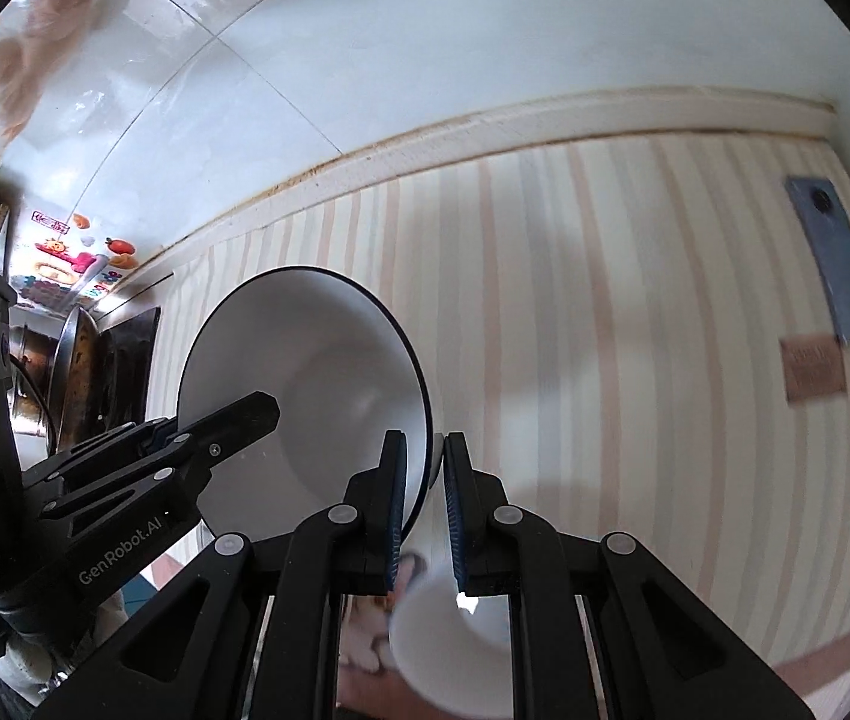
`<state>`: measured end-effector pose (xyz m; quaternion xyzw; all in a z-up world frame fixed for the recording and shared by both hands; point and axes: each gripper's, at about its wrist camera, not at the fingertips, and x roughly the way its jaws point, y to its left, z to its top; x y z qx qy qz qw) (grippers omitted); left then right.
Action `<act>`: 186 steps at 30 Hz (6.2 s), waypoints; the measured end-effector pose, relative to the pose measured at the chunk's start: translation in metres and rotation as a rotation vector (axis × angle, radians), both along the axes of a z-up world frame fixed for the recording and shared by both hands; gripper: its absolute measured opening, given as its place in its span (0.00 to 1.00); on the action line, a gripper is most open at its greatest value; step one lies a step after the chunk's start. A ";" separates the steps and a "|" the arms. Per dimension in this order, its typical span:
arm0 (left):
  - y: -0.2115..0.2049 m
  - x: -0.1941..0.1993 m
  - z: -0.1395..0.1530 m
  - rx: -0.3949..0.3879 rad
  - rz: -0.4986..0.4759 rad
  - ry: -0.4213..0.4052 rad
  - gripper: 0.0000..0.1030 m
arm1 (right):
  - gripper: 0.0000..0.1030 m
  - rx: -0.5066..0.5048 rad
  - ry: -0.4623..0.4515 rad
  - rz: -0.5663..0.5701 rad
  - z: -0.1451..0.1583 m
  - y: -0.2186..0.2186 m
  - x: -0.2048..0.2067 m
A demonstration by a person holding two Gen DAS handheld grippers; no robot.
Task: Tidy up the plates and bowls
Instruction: 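Lower the nested bowls into the black-rimmed white bowl, then set the bowl stack on the counter and open both grippers, then grasp the bowl stack rim with both grippers and lift it, then carry the bowl stack over the plate stack on the cat mat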
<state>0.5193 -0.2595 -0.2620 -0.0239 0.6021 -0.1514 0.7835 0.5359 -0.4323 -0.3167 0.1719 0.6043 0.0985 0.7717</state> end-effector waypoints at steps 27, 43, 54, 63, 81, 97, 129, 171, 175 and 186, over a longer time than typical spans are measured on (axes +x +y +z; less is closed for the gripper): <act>-0.055 -0.072 -0.058 0.082 -0.138 0.111 0.14 | 0.14 -0.035 0.142 -0.057 -0.057 -0.043 -0.100; -0.059 -0.073 -0.065 0.144 -0.154 0.089 0.14 | 0.15 -0.057 0.180 -0.039 -0.062 -0.035 -0.094; -0.061 -0.078 -0.062 0.162 -0.169 0.075 0.15 | 0.19 -0.095 0.190 -0.029 -0.062 -0.032 -0.096; -0.042 -0.097 -0.001 0.126 -0.158 -0.030 0.17 | 0.32 -0.108 0.148 -0.090 -0.030 -0.040 -0.121; -0.022 -0.136 0.077 -0.045 -0.223 -0.075 0.85 | 0.81 -0.166 -0.060 -0.226 0.089 -0.044 -0.208; -0.032 -0.121 0.058 -0.080 -0.232 -0.022 0.85 | 0.87 -0.066 -0.077 -0.270 0.102 -0.054 -0.223; -0.073 -0.017 -0.131 -0.077 -0.247 0.444 0.85 | 0.80 0.320 0.307 -0.246 -0.150 -0.064 -0.113; -0.032 -0.027 -0.087 -0.186 0.041 0.379 0.68 | 0.60 0.404 0.298 -0.078 -0.124 -0.049 -0.070; -0.014 -0.027 -0.077 -0.187 0.064 0.361 0.68 | 0.60 0.403 0.285 -0.044 -0.111 -0.034 -0.062; 0.053 -0.022 -0.057 -0.187 0.119 0.333 0.68 | 0.60 0.412 0.267 0.024 -0.087 0.024 -0.049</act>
